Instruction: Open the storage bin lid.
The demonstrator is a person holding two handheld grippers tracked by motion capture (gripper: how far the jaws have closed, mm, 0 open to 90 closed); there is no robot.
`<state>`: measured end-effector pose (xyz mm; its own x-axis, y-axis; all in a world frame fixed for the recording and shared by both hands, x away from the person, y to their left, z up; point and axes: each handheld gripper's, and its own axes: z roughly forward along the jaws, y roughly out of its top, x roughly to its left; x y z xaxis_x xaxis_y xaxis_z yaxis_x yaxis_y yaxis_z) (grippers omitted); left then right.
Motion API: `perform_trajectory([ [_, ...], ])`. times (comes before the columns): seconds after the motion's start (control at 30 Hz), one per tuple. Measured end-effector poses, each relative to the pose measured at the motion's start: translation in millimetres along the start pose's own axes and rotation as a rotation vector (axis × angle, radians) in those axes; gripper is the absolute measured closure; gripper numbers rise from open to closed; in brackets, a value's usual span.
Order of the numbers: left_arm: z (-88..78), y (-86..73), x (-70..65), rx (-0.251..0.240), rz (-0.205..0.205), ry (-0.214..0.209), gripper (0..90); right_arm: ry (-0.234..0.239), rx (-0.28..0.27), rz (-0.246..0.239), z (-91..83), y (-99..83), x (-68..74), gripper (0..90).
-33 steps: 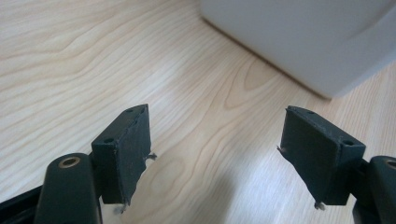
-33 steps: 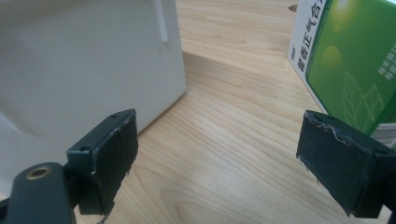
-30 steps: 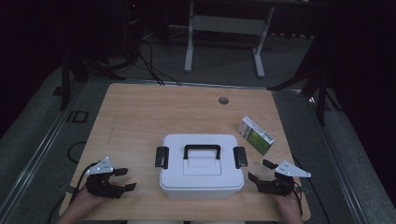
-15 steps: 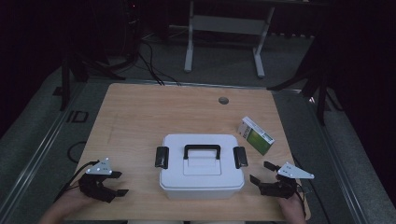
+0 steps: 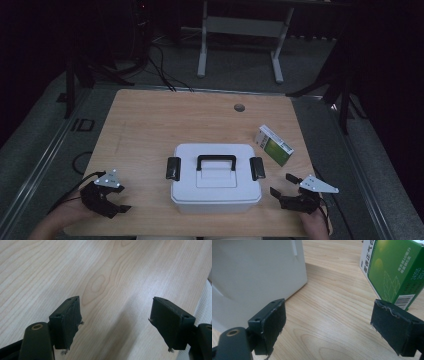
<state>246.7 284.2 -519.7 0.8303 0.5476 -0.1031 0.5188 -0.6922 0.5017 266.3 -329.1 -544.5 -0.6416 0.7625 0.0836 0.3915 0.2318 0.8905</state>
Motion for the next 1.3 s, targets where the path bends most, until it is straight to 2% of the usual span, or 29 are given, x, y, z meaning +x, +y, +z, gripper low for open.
perform_trajectory([
  [0.27,-4.4,4.3,2.0,0.083,0.017,0.002,24.9,-0.002,0.001,-0.006,0.4,-0.6,0.5,12.3],
  [0.53,-9.1,16.4,0.2,0.196,0.069,0.004,25.0,0.001,0.001,-0.002,0.3,0.2,0.0,12.2],
  [0.7,-14.0,26.4,-0.2,0.251,0.084,0.0,25.0,0.001,0.001,-0.003,0.2,0.4,0.1,12.3],
  [0.8,-18.5,33.0,-0.2,0.283,0.108,-0.003,25.0,0.003,0.004,-0.003,0.4,0.6,-0.1,12.3],
  [1.0,-26.9,45.5,1.4,0.306,0.104,-0.031,26.7,0.006,0.009,-0.009,0.7,0.3,0.1,12.2],
  [1.1,-28.5,52.8,1.3,0.326,0.116,-0.039,26.7,0.008,0.004,-0.009,0.0,0.5,-0.4,12.2],
  [1.23,-32.1,63.3,-1.6,0.333,0.136,-0.043,26.7,0.006,0.007,-0.008,0.4,0.2,-0.5,12.2],
  [1.3,-34.7,68.4,-3.5,0.331,0.141,-0.06,26.7,0.006,0.006,-0.01,0.4,0.1,0.0,12.3],
])
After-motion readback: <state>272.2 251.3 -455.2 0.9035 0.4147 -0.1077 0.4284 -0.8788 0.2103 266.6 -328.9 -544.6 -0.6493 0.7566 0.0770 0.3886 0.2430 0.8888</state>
